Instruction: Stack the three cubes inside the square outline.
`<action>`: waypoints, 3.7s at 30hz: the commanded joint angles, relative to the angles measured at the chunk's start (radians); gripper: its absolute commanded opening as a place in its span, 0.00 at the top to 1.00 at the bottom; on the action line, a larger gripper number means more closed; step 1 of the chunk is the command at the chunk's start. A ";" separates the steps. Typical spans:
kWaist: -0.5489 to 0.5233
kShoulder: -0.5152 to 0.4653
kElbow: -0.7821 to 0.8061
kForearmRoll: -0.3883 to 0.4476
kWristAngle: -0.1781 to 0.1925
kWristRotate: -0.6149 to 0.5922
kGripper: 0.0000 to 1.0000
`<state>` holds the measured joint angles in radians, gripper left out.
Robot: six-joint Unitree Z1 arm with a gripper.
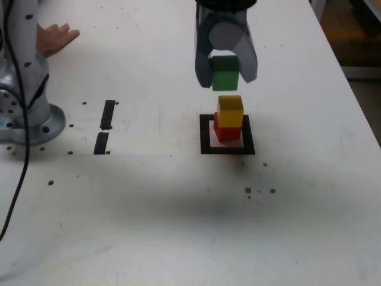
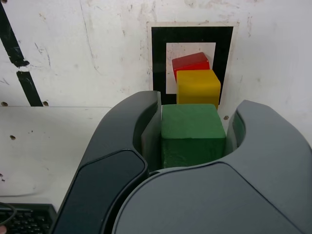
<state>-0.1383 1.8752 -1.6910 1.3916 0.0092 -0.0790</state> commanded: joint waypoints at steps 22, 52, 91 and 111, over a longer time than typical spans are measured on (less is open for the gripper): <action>-0.021 0.066 -0.007 -0.045 0.013 -0.018 0.86; -0.009 0.041 0.062 -0.090 0.013 -0.018 0.38; 0.055 -0.273 0.484 -0.075 0.106 -0.135 0.01; 0.066 -0.288 0.832 -0.461 -0.087 -0.042 0.00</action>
<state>-0.0740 1.5856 -0.8654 0.9410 -0.0729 -0.1278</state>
